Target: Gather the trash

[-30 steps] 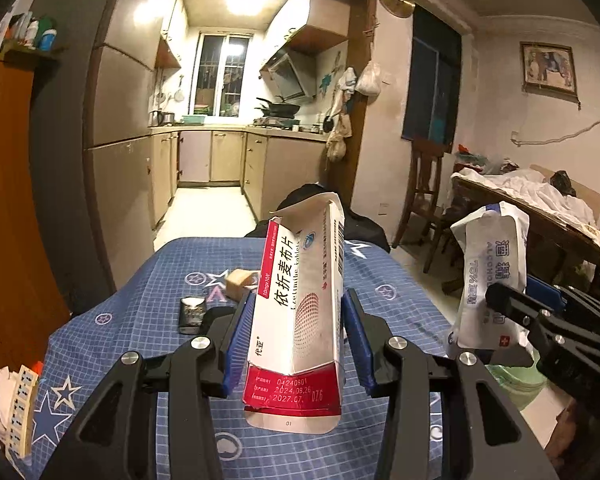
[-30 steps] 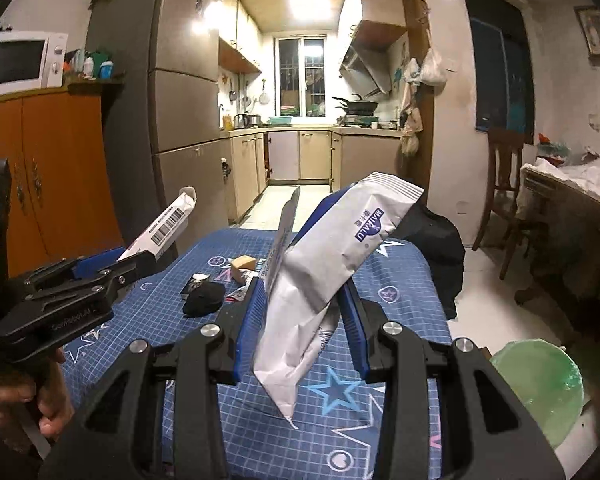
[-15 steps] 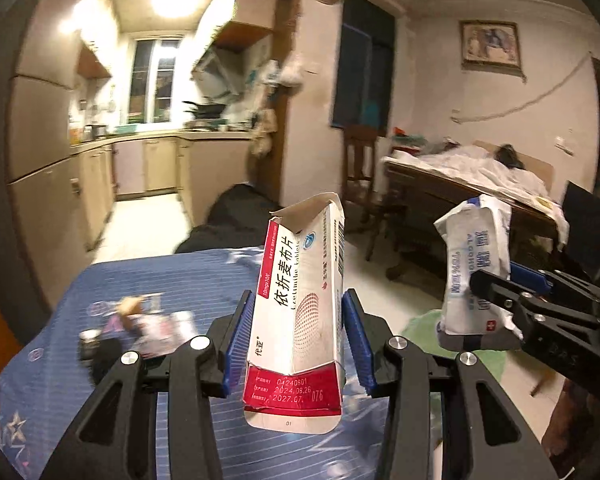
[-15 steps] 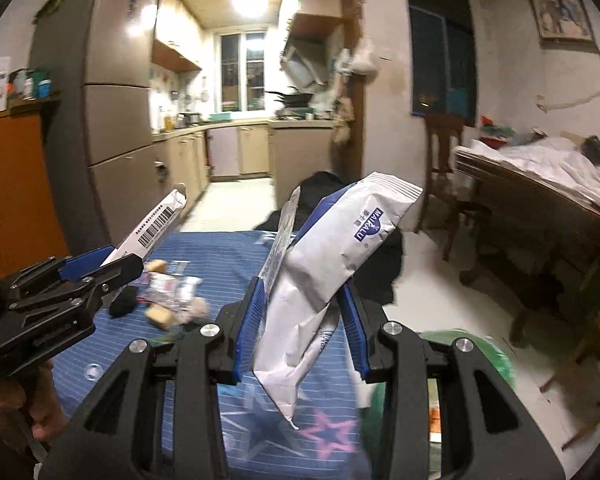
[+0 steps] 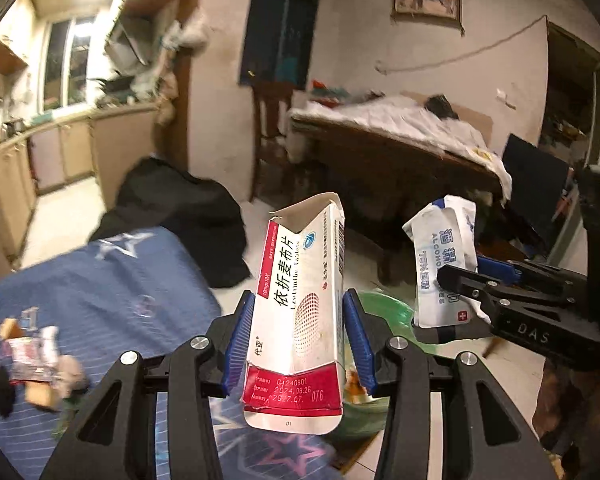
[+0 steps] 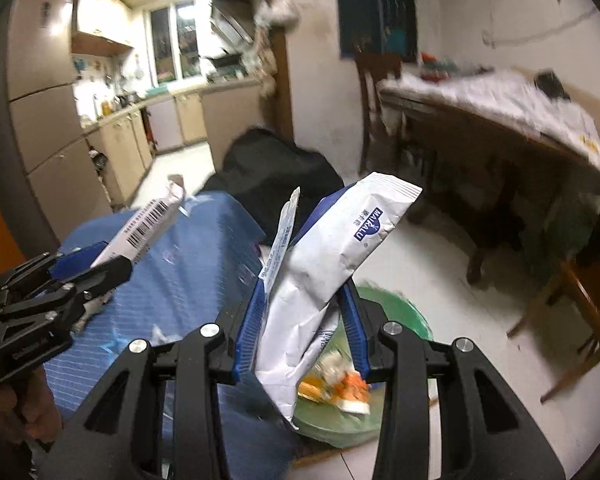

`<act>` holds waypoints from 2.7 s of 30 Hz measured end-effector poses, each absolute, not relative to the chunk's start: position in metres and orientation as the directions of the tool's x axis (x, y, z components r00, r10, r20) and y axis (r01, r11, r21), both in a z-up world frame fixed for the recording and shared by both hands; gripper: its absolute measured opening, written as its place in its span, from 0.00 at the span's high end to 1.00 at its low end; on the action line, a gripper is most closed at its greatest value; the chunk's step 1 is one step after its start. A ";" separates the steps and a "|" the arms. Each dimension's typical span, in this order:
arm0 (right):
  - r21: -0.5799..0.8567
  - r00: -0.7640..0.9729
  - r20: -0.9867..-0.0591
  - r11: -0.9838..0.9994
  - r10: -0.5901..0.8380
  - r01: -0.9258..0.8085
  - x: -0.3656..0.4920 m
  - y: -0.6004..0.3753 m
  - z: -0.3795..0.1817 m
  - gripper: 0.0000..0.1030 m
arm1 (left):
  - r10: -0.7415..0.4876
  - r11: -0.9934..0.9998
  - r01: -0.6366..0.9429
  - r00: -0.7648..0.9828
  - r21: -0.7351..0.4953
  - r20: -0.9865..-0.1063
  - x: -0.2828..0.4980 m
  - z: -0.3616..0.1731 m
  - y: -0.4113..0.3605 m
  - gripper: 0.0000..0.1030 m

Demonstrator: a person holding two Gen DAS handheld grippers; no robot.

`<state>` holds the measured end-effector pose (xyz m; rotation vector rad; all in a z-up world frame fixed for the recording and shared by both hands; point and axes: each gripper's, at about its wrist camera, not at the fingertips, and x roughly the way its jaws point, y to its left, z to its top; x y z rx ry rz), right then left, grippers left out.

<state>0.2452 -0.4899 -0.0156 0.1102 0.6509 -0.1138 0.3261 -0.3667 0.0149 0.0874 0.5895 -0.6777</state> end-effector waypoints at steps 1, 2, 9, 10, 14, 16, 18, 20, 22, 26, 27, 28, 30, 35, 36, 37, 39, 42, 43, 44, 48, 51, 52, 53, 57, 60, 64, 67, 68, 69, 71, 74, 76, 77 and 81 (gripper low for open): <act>0.071 0.779 -0.622 0.986 -0.073 0.149 0.246 -0.498 -0.019 0.64 | -0.572 0.774 0.623 0.605 -0.118 -0.554 0.332 0.009 -0.377 0.55; 0.079 0.761 -0.644 0.984 -0.071 0.159 0.250 -0.506 -0.026 0.64 | -0.579 0.764 0.632 0.581 -0.131 -0.572 0.340 0.003 -0.391 0.55; 0.133 0.650 -0.760 0.973 -0.020 0.186 0.276 -0.548 -0.070 0.64 | -0.582 0.725 0.665 0.451 -0.180 -0.676 0.379 -0.054 -0.453 0.55; 0.146 0.635 -0.773 0.971 -0.007 0.189 0.281 -0.552 -0.077 0.64 | -0.579 0.723 0.665 0.435 -0.187 -0.690 0.384 -0.064 -0.456 0.55; 0.160 0.596 -0.803 0.967 0.011 0.197 0.292 -0.559 -0.097 0.64 | -0.558 0.726 0.653 0.378 -0.215 -0.739 0.406 -0.102 -0.466 0.55; 0.159 0.578 -0.816 0.967 0.015 0.200 0.296 -0.561 -0.108 0.64 | -0.541 0.727 0.652 0.352 -0.214 -0.764 0.416 -0.121 -0.478 0.55; 0.162 0.567 -0.823 0.966 0.020 0.201 0.299 -0.566 -0.115 0.64 | -0.527 0.730 0.650 0.339 -0.211 -0.779 0.421 -0.136 -0.484 0.55; 0.163 0.560 -0.828 0.966 0.024 0.200 0.299 -0.567 -0.121 0.64 | -0.522 0.732 0.646 0.329 -0.215 -0.787 0.426 -0.149 -0.487 0.55; 0.163 0.554 -0.832 0.966 0.024 0.203 0.298 -0.570 -0.126 0.64 | -0.516 0.736 0.642 0.324 -0.216 -0.793 0.431 -0.161 -0.489 0.55; 0.167 0.546 -0.838 0.964 0.027 0.208 0.298 -0.579 -0.133 0.64 | -0.516 0.734 0.644 0.321 -0.216 -0.794 0.433 -0.173 -0.492 0.55; 0.168 0.545 -0.838 0.964 0.028 0.208 0.298 -0.581 -0.134 0.64 | -0.517 0.733 0.645 0.320 -0.218 -0.794 0.433 -0.174 -0.492 0.55; 0.167 0.544 -0.838 0.964 0.028 0.207 0.298 -0.582 -0.134 0.64 | -0.518 0.733 0.645 0.320 -0.218 -0.793 0.433 -0.175 -0.493 0.55; 0.169 0.545 -0.838 0.964 0.030 0.206 0.298 -0.583 -0.134 0.64 | -0.521 0.732 0.644 0.320 -0.222 -0.791 0.432 -0.174 -0.494 0.55; 0.169 0.549 -0.836 0.964 0.031 0.203 0.300 -0.586 -0.134 0.64 | -0.523 0.732 0.644 0.319 -0.224 -0.790 0.428 -0.167 -0.494 0.55; 0.170 0.550 -0.835 0.964 0.031 0.203 0.300 -0.586 -0.133 0.64 | -0.523 0.732 0.644 0.319 -0.224 -0.790 0.428 -0.167 -0.494 0.55; 0.170 0.551 -0.834 0.964 0.031 0.204 0.300 -0.586 -0.133 0.64 | -0.523 0.732 0.643 0.320 -0.224 -0.790 0.429 -0.167 -0.494 0.54; 0.171 0.551 -0.834 0.964 0.032 0.202 0.301 -0.584 -0.133 0.64 | -0.523 0.732 0.643 0.320 -0.225 -0.790 0.428 -0.167 -0.494 0.53; 0.166 0.553 -0.833 0.965 0.026 0.204 0.300 -0.585 -0.133 0.61 | -0.528 0.728 0.649 0.323 -0.223 -0.785 0.427 -0.164 -0.495 0.51; 0.168 0.556 -0.831 0.964 0.025 0.207 0.300 -0.587 -0.132 0.61 | -0.528 0.725 0.654 0.328 -0.215 -0.784 0.426 -0.163 -0.496 0.47; 0.174 0.556 -0.830 0.963 0.031 0.205 0.300 -0.587 -0.133 0.57 | -0.528 0.723 0.658 0.328 -0.212 -0.783 0.425 -0.162 -0.496 0.46; 0.185 0.570 -0.821 0.958 0.029 0.218 0.295 -0.592 -0.131 0.48 | -0.530 0.731 0.650 0.349 -0.208 -0.773 0.425 -0.154 -0.494 0.33; 0.184 0.571 -0.821 0.958 0.028 0.219 0.293 -0.594 -0.130 0.48 | -0.527 0.735 0.645 0.352 -0.208 -0.773 0.426 -0.152 -0.493 0.32; 0.184 0.570 -0.821 0.958 0.027 0.219 0.293 -0.593 -0.130 0.48 | -0.526 0.736 0.645 0.352 -0.207 -0.774 0.425 -0.151 -0.493 0.32; 0.183 0.571 -0.820 0.958 0.026 0.219 0.292 -0.594 -0.130 0.48 | -0.525 0.736 0.645 0.352 -0.205 -0.775 0.425 -0.151 -0.493 0.32; 0.187 0.573 -0.819 0.958 0.030 0.218 0.292 -0.595 -0.130 0.48 | -0.524 0.737 0.644 0.354 -0.204 -0.774 0.424 -0.149 -0.491 0.32; 0.186 0.571 -0.821 0.958 0.030 0.217 0.292 -0.596 -0.131 0.48 | -0.523 0.738 0.645 0.357 -0.202 -0.774 0.422 -0.148 -0.491 0.32; 0.186 0.572 -0.820 0.957 0.027 0.221 0.292 -0.596 -0.131 0.48 | -0.522 0.738 0.644 0.357 -0.200 -0.774 0.421 -0.147 -0.492 0.32; 0.184 0.572 -0.820 0.957 0.024 0.224 0.291 -0.594 -0.130 0.48 | -0.521 0.738 0.644 0.358 -0.200 -0.775 0.420 -0.147 -0.492 0.32; 0.184 0.573 -0.819 0.957 0.024 0.224 0.290 -0.595 -0.130 0.48 | -0.520 0.739 0.644 0.359 -0.198 -0.775 0.420 -0.146 -0.492 0.32; 0.184 0.573 -0.819 0.957 0.024 0.223 0.291 -0.594 -0.130 0.48 | -0.520 0.739 0.644 0.361 -0.196 -0.774 0.419 -0.146 -0.491 0.32; 0.184 0.574 -0.818 0.957 0.023 0.224 0.290 -0.594 -0.130 0.46 | -0.517 0.740 0.645 0.365 -0.191 -0.774 0.418 -0.145 -0.489 0.32; 0.184 0.583 -0.812 0.957 0.021 0.222 0.287 -0.593 -0.129 0.40 | -0.514 0.744 0.641 0.369 -0.188 -0.775 0.415 -0.145 -0.483 0.32; 0.186 0.602 -0.798 0.958 0.018 0.217 0.281 -0.589 -0.127 0.35 | -0.510 0.747 0.640 0.377 -0.181 -0.773 0.413 -0.144 -0.474 0.32; 0.181 0.629 -0.778 0.961 0.009 0.209 0.276 -0.584 -0.122 0.29 | -0.510 0.747 0.640 0.380 -0.178 -0.772 0.412 -0.142 -0.468 0.32; 0.153 0.736 -0.677 0.974 -0.019 0.165 0.246 -0.552 -0.101 0.15 | -0.513 0.756 0.635 0.426 -0.158 -0.745 0.404 -0.127 -0.412 0.28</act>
